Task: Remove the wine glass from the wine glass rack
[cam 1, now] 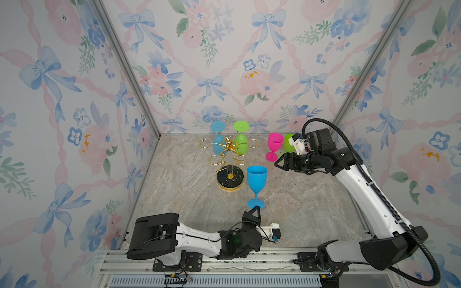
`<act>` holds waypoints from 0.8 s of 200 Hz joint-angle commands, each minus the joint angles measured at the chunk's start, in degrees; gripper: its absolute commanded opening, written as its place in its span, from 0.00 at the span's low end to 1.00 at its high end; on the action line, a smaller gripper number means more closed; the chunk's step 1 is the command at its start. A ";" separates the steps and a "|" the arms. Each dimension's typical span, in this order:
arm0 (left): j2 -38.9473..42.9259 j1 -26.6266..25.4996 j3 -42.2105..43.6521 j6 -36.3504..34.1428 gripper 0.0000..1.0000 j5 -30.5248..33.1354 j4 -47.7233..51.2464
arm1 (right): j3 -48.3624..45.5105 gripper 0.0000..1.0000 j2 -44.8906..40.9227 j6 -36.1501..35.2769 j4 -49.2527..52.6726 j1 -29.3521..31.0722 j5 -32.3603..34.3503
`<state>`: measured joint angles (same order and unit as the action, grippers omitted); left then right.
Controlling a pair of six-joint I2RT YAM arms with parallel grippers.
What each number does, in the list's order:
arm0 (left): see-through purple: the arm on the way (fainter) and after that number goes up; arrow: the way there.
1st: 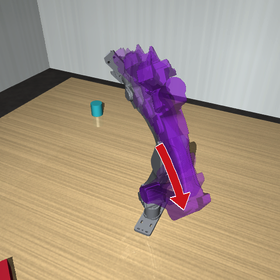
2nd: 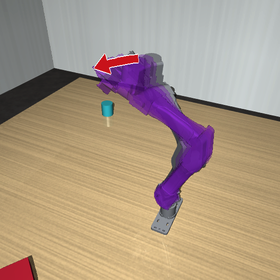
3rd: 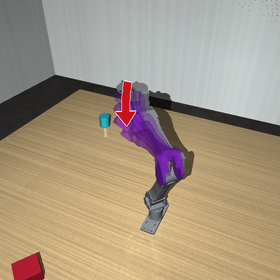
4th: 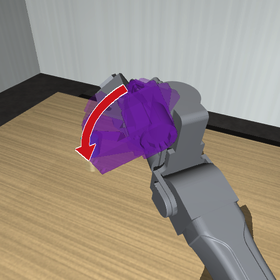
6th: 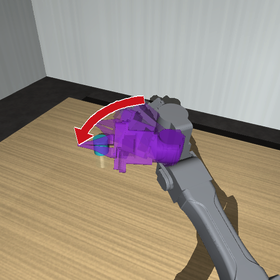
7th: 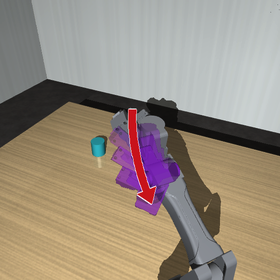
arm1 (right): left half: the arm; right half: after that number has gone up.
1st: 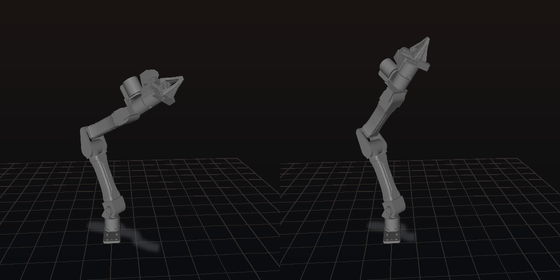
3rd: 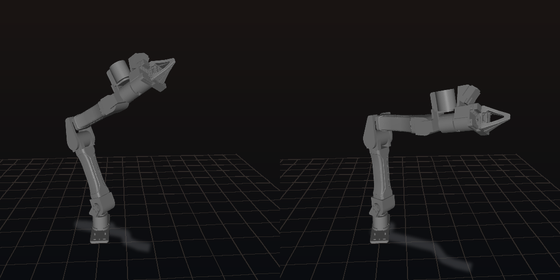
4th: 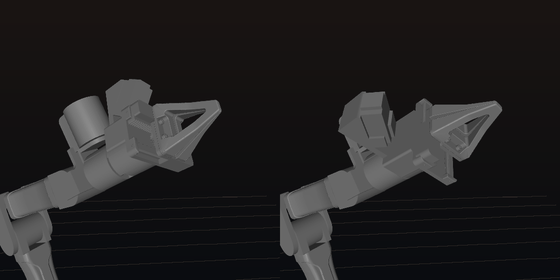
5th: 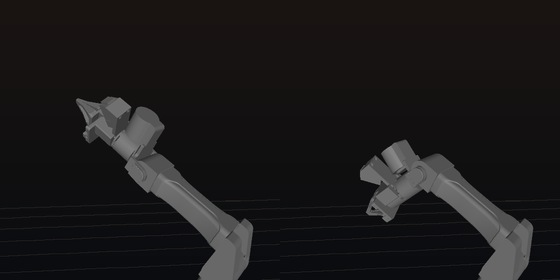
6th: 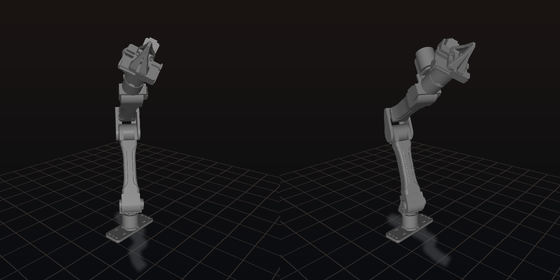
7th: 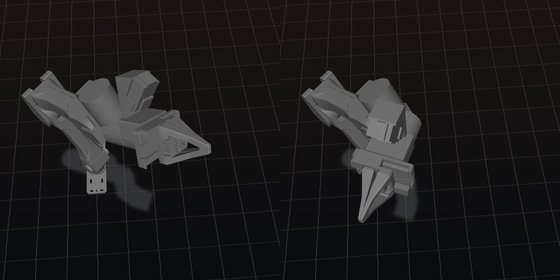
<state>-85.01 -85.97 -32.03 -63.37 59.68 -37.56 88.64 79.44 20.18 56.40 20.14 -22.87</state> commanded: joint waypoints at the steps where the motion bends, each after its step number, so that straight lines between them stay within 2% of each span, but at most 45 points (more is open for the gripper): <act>1: -0.86 -0.34 2.43 -7.70 0.00 0.92 -5.14 | 2.80 0.74 1.28 0.12 2.59 1.03 -4.20; 45: -1.18 -0.33 5.54 -13.40 0.00 -0.07 -10.25 | 6.13 0.65 2.95 -0.71 5.22 1.93 -7.93; 97: -1.41 -0.33 6.78 -17.26 0.00 -0.16 -13.79 | 7.77 0.51 6.19 -2.76 8.84 3.40 -8.24; 160: -1.32 -0.31 7.78 -19.48 0.00 0.52 -15.51 | 8.63 0.46 8.84 -4.16 10.04 4.98 -9.11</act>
<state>-86.00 -85.97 -24.95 -81.49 59.59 -50.33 95.04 87.57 17.39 63.88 24.03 -30.65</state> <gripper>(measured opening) 0.050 0.466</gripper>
